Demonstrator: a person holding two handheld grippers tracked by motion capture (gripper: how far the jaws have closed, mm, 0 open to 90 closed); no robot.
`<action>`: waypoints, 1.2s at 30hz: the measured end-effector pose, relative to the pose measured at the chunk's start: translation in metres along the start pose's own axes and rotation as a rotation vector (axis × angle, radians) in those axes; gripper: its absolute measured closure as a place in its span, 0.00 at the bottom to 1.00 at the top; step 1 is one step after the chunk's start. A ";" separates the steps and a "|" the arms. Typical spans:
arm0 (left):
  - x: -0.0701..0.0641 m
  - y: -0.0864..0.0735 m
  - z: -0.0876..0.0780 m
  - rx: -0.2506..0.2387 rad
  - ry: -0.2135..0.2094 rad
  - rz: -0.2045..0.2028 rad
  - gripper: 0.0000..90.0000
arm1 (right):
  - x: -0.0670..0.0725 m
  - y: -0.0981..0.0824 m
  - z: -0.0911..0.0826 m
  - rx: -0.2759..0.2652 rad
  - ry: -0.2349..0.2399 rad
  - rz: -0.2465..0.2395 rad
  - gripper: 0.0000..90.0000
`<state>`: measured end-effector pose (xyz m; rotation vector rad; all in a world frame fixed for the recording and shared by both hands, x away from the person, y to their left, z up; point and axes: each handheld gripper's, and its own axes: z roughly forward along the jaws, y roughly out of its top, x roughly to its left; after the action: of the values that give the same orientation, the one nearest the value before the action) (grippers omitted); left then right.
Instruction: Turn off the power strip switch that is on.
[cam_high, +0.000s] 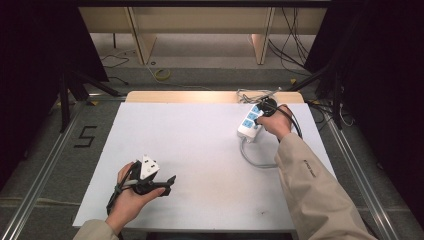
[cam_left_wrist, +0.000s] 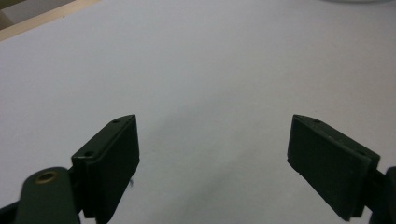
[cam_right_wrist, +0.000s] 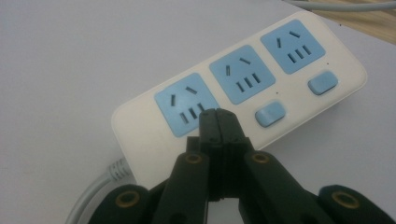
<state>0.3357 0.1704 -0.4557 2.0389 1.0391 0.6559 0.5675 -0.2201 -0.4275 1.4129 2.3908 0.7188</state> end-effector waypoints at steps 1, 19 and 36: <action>0.000 0.000 0.000 0.000 0.000 0.000 0.18 | 0.000 -0.001 -0.001 -0.003 0.000 0.001 1.00; 0.000 -0.001 0.000 0.005 0.001 -0.007 0.19 | 0.002 -0.022 -0.023 -0.037 0.027 -0.041 0.88; 0.000 -0.001 0.000 0.009 0.003 -0.007 0.18 | 0.013 -0.056 -0.050 -0.063 0.085 -0.062 0.66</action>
<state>0.3353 0.1713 -0.4569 2.0424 1.0520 0.6514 0.4968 -0.2448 -0.4160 1.3030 2.4408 0.8462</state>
